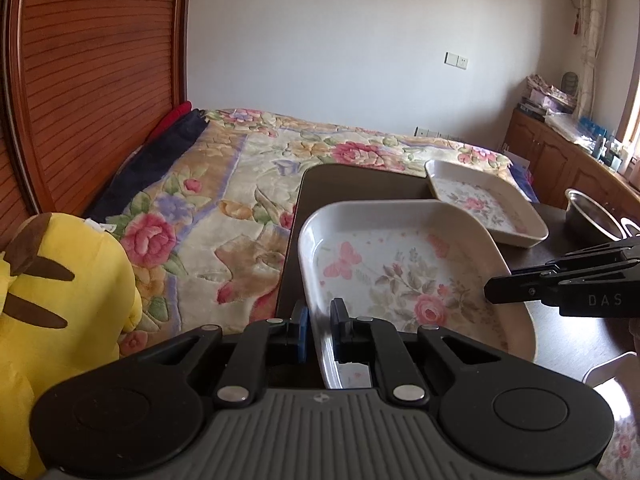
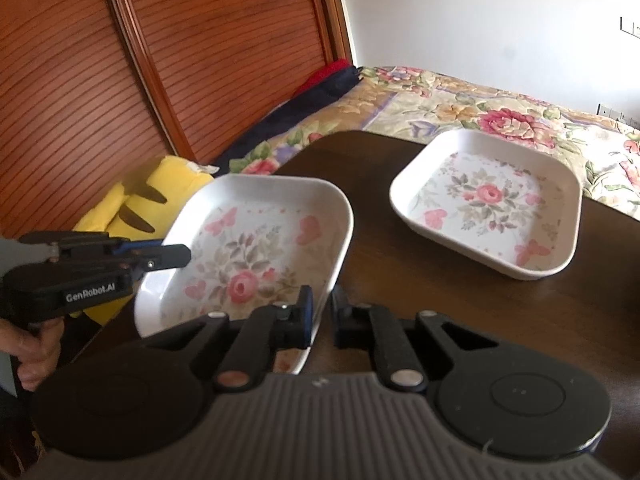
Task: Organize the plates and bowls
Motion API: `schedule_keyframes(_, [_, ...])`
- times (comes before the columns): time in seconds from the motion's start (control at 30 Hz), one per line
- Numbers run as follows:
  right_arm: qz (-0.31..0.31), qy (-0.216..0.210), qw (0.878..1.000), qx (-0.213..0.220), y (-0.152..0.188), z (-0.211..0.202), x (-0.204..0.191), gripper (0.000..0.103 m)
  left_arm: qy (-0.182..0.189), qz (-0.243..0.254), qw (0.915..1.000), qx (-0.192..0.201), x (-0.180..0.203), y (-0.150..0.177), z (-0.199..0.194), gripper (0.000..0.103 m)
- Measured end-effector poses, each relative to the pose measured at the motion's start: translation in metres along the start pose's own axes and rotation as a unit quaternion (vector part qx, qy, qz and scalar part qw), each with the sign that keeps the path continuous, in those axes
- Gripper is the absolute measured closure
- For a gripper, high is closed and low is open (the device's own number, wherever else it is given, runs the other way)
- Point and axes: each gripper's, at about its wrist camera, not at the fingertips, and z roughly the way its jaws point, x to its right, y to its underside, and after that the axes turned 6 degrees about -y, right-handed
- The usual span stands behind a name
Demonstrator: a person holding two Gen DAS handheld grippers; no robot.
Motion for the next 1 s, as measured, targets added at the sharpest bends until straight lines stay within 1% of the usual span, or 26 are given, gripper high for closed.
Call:
schedule_keyframes(0.27, [0.008, -0.001, 1.0, 0.028, 0.0, -0.025, 0.007, 0.094, 0.005, 0.005, 0.9997, 0.022, 0.016, -0.007, -0.021, 0.064])
schedule_keyframes(0.53, [0.012, 0.004, 0.998, 0.057, 0.007, -0.063, 0.014, 0.095, 0.017, 0.021, 0.9986, 0.046, 0.043, -0.012, -0.049, 0.064])
schedule_keyframes(0.8, [0.019, 0.015, 0.997, 0.08, 0.027, -0.103, 0.024, 0.095, 0.035, 0.036, 0.9968, 0.063, 0.074, -0.005, -0.076, 0.064])
schedule_keyframes(1.0, [0.027, 0.023, 0.995, 0.095, 0.045, -0.13, 0.032, 0.095, 0.052, 0.045, 0.9954, 0.067, 0.096, 0.006, -0.091, 0.064])
